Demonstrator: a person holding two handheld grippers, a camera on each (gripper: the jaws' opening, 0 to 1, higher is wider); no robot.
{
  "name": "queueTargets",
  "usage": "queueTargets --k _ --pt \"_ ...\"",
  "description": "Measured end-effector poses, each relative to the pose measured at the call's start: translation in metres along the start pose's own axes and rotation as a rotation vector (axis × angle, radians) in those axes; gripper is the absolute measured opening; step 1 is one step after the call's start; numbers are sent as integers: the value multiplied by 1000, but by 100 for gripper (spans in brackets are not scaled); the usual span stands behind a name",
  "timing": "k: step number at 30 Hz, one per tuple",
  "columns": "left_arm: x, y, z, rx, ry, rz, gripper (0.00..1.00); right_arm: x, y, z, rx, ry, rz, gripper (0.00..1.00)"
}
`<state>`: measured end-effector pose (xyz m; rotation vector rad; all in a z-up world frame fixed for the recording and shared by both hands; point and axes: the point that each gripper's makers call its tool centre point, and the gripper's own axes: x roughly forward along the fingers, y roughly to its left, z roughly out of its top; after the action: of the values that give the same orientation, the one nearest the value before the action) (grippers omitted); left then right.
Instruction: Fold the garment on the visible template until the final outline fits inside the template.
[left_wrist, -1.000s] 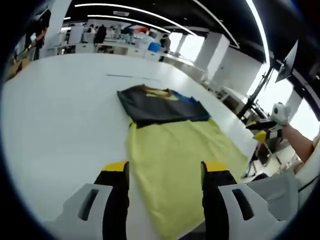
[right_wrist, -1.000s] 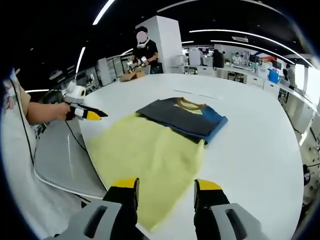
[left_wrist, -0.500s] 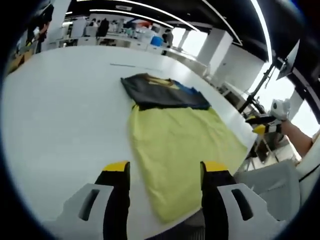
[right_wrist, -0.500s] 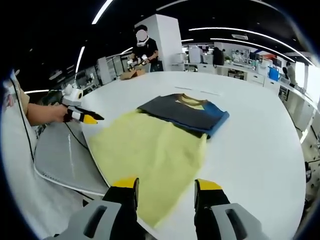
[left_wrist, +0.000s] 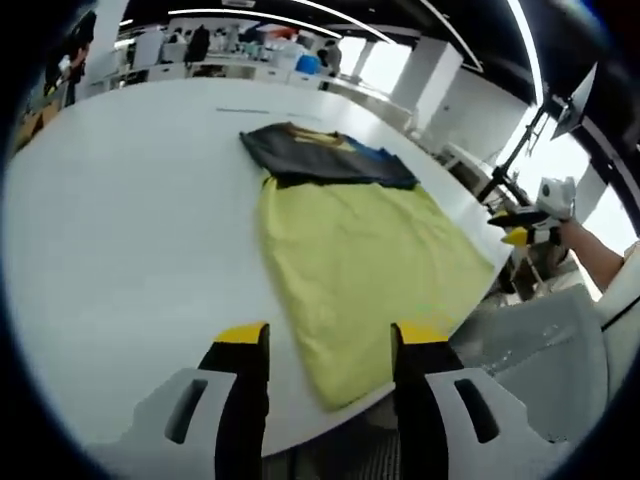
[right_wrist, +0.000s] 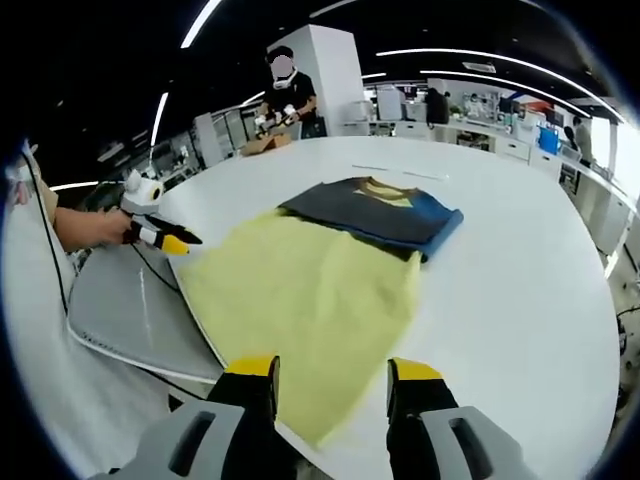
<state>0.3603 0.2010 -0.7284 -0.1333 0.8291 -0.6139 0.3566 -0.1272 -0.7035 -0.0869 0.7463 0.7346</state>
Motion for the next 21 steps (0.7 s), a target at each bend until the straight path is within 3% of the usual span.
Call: queueTargets --k 21 --pt "-2 -4 -32 21 128 -10 28 3 8 -44 27 82 10 31"
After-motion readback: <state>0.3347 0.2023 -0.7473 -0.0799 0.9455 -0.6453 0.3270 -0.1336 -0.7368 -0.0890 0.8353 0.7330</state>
